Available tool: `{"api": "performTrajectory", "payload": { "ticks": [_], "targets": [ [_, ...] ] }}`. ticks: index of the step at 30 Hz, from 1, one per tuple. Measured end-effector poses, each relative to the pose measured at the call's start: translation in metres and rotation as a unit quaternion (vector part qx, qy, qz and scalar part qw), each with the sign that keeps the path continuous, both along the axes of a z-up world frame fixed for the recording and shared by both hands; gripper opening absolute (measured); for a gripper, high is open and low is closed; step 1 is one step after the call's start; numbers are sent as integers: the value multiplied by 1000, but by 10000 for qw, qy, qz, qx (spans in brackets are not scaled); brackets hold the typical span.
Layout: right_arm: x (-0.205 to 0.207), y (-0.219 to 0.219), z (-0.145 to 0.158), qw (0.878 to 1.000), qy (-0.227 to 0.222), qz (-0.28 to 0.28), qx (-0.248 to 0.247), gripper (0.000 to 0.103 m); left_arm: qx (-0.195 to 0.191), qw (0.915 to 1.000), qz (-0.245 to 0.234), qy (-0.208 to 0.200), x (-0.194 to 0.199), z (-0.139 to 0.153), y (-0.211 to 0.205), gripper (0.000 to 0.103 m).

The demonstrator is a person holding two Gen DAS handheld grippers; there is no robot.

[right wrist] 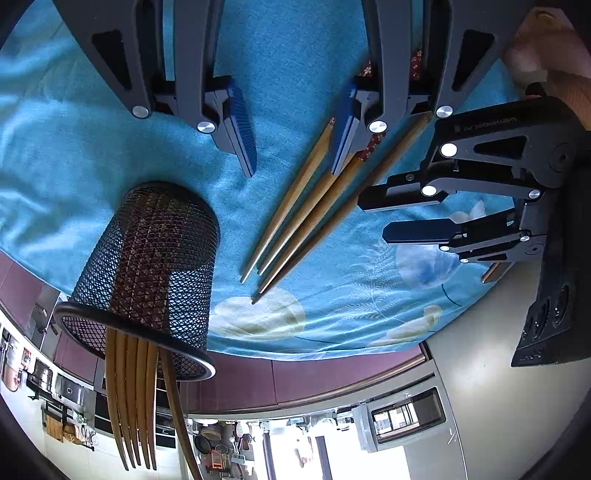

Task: Organize utensils
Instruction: 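Close the left tool on one chopstick while the right tool grasps another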

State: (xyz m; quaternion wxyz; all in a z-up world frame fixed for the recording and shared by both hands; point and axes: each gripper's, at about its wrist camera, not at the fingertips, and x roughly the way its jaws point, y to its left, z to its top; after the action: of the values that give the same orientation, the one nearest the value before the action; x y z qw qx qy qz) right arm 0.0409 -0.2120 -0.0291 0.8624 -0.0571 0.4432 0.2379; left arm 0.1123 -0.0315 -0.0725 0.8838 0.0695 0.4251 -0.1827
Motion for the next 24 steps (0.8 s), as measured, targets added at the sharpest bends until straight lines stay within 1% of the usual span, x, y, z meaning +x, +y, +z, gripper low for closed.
{"api": "performTrajectory", "payload": {
  "ticks": [6, 9, 10, 11, 13, 15, 16, 20, 21, 24],
  "targets": [
    [3, -10, -1, 9999, 35, -117, -89, 33, -21, 9999, -113, 85, -3, -6, -4, 35],
    [3, -15, -1, 9998, 35, -147, -119, 30, -103, 9998, -92, 117, -3, -6, -3, 25],
    [3, -16, -1, 9998, 34, -148, -130, 30, -128, 9998, -88, 134, -2, -6, -3, 19],
    [3, -16, -1, 9998, 29, -155, -140, 28, -159, 9997, -83, 159, -2, -7, -3, 15],
    [3, -17, -1, 9998, 26, -166, -145, 26, -288, 9993, -65, 211, -3, -8, -1, 11],
    [4, -18, -1, 9997, 21, -187, -152, 23, -463, 9985, 38, 281, -3, -8, 5, 10],
    [5, -19, -2, 9997, 19, -201, -151, 21, -492, 9983, 88, 291, -4, -8, 7, 10],
    [6, -26, -2, 9996, 69, -285, -58, 8, -503, 9979, 286, 296, -11, -9, 14, 8],
    [6, -28, -2, 9995, 93, -303, -21, 7, -539, 9975, 331, 315, -14, -9, 16, 8],
    [4, -33, -2, 9994, 139, -313, 23, 6, -654, 9963, 396, 389, -23, -9, 22, 8]
  ]
}}
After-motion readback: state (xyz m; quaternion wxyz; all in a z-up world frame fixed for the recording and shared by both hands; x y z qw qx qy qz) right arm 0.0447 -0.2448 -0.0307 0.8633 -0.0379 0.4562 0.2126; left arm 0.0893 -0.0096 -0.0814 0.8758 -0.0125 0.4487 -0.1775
